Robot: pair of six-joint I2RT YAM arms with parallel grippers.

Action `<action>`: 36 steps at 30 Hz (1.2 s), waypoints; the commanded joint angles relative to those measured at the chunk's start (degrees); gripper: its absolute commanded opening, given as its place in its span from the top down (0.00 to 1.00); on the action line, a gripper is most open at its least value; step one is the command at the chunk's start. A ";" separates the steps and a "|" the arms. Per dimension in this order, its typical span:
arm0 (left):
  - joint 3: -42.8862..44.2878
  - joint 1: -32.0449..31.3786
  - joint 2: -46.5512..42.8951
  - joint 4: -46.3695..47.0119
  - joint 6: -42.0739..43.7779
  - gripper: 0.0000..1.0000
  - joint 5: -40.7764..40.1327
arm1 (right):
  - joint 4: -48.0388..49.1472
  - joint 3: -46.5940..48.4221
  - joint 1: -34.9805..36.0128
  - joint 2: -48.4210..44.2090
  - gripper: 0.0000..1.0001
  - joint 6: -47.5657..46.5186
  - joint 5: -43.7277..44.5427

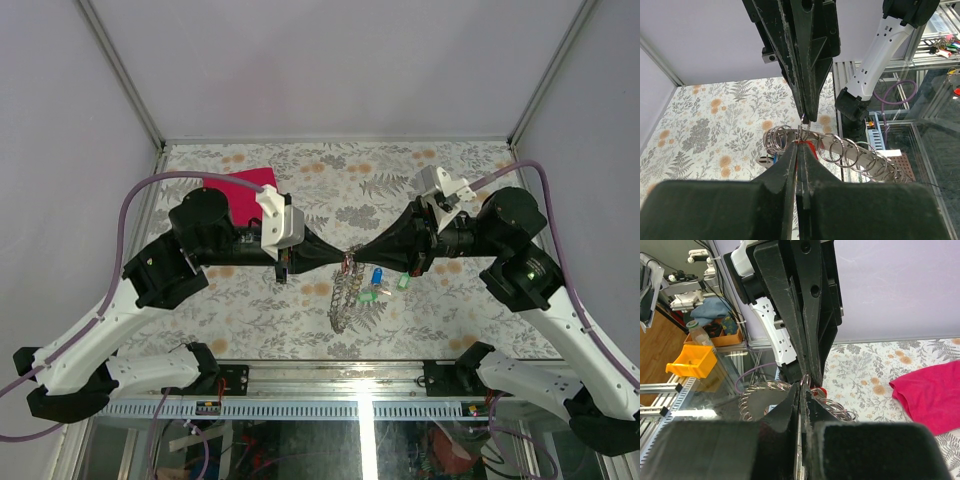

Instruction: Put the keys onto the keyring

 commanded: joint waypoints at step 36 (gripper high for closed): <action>-8.04 -0.27 -7.59 21.52 -12.28 0.71 -10.51 | 31.93 -10.89 0.10 -6.57 1.00 11.76 8.75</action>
